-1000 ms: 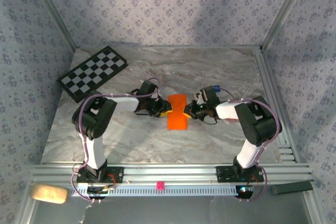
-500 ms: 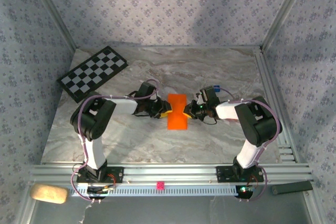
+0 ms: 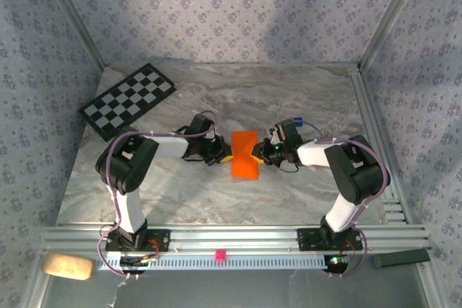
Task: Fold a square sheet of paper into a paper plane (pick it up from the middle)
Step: Third fold the triangle at the center of the table.
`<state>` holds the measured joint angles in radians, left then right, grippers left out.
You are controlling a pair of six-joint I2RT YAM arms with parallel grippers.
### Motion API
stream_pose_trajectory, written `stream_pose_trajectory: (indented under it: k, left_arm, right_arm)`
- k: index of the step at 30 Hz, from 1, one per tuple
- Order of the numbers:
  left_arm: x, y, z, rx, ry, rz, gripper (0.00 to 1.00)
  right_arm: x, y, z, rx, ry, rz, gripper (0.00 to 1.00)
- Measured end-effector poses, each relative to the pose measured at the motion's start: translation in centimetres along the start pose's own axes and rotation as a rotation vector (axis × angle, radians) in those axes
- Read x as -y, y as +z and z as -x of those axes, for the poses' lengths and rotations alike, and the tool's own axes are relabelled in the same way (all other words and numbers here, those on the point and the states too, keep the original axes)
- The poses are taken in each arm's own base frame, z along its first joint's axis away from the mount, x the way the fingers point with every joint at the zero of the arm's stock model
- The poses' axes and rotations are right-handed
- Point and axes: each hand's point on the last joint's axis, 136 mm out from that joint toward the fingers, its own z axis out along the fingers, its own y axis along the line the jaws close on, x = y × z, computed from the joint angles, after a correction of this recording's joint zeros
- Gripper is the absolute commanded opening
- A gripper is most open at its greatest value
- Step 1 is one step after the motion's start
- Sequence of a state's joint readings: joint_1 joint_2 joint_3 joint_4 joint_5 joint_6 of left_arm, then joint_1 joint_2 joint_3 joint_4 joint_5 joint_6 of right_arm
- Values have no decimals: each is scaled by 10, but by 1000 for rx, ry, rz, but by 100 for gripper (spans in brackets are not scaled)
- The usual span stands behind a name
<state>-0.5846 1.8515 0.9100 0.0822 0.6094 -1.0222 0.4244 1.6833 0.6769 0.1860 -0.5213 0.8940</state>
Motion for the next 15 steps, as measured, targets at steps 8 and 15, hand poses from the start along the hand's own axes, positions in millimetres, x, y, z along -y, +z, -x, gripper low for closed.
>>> stream_pose_trajectory:
  k: [8, 15]
  left_arm:
    - [11, -20, 5, 27, -4, -21, 6]
    - [17, -32, 2, 34, -3, -30, 6]
  right_arm:
    - [-9, -32, -3, 80, -95, -53, 51]
    - [-58, -52, -27, 168, -429, -70, 50]
